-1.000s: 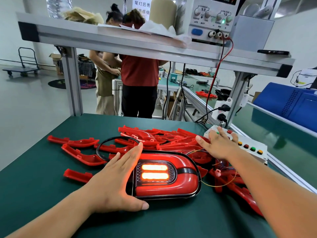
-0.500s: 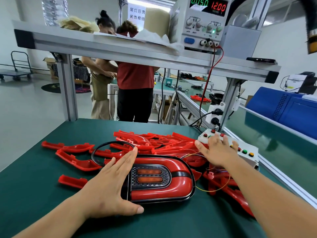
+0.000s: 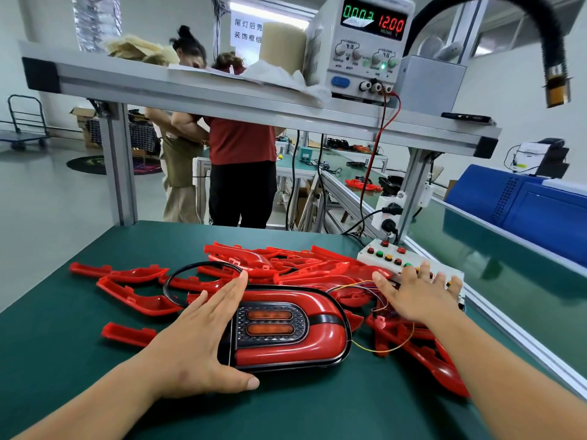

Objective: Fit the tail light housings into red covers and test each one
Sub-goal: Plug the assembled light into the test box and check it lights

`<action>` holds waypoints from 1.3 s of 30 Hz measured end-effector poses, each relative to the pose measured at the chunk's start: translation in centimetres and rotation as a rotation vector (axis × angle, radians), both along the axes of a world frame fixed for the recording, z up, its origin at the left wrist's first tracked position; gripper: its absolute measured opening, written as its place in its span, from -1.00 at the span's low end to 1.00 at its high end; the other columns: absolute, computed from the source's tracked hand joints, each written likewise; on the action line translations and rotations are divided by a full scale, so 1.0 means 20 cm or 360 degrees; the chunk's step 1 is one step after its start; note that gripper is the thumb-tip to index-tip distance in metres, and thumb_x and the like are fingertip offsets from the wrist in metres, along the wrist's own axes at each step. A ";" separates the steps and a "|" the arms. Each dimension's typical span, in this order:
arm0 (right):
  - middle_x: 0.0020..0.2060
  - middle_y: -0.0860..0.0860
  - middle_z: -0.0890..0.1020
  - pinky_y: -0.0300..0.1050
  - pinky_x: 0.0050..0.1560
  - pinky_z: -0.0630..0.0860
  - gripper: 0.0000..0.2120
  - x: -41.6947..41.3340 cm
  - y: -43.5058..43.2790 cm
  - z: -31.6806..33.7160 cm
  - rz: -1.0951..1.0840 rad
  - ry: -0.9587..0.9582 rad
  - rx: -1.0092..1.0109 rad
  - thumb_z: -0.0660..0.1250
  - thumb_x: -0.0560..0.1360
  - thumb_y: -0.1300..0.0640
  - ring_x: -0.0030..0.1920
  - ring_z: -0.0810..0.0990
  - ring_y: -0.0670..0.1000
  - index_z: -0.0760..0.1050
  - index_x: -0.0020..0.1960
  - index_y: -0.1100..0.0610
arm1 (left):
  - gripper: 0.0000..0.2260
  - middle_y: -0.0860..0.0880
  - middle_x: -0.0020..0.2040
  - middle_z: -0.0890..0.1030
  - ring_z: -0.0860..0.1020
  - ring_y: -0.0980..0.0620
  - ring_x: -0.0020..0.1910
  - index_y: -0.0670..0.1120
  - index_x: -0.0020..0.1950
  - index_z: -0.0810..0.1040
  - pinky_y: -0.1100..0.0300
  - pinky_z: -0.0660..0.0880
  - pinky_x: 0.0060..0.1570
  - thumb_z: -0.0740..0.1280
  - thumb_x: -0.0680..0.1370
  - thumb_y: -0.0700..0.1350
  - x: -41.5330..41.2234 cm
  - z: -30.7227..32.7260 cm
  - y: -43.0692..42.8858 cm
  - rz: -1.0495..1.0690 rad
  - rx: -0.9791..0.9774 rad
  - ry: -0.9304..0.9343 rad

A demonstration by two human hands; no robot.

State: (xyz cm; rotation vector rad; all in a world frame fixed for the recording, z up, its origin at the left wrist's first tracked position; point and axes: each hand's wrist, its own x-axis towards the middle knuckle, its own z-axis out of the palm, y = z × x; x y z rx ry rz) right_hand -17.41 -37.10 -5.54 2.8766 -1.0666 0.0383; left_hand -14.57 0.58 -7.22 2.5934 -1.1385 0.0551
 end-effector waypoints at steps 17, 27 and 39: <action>0.58 0.12 -0.02 0.27 0.41 0.08 0.23 -0.01 0.01 0.04 0.0070 0.0005 -0.0019 -0.46 0.10 -0.63 0.48 0.20 0.30 0.05 0.56 0.03 | 0.18 0.46 0.36 -0.49 -0.40 0.50 0.37 0.30 0.37 -0.59 0.53 -0.46 0.26 0.29 0.19 0.56 0.02 -0.04 0.00 0.0008 -0.0109 -0.0062; 0.58 0.17 0.00 0.26 0.41 0.11 0.26 -0.02 0.01 0.05 0.0081 -0.0013 -0.0008 -0.48 0.05 -0.64 0.48 0.21 0.30 0.05 0.55 0.03 | 0.18 0.49 0.30 -0.52 -0.46 0.57 0.27 0.30 0.33 -0.62 0.57 -0.48 0.19 0.30 0.21 0.54 0.01 -0.02 0.00 0.0015 -0.0050 -0.0011; 0.56 0.10 0.08 0.31 0.44 -0.03 0.00 -0.06 0.03 0.07 0.0183 -0.0146 0.0158 -0.34 0.29 -0.56 0.54 0.03 0.22 0.21 0.43 0.06 | 0.19 0.44 0.35 -0.51 -0.44 0.52 0.32 0.24 0.34 -0.65 0.42 -0.44 0.30 0.29 0.22 0.54 0.01 -0.03 0.00 0.0005 -0.0017 -0.0008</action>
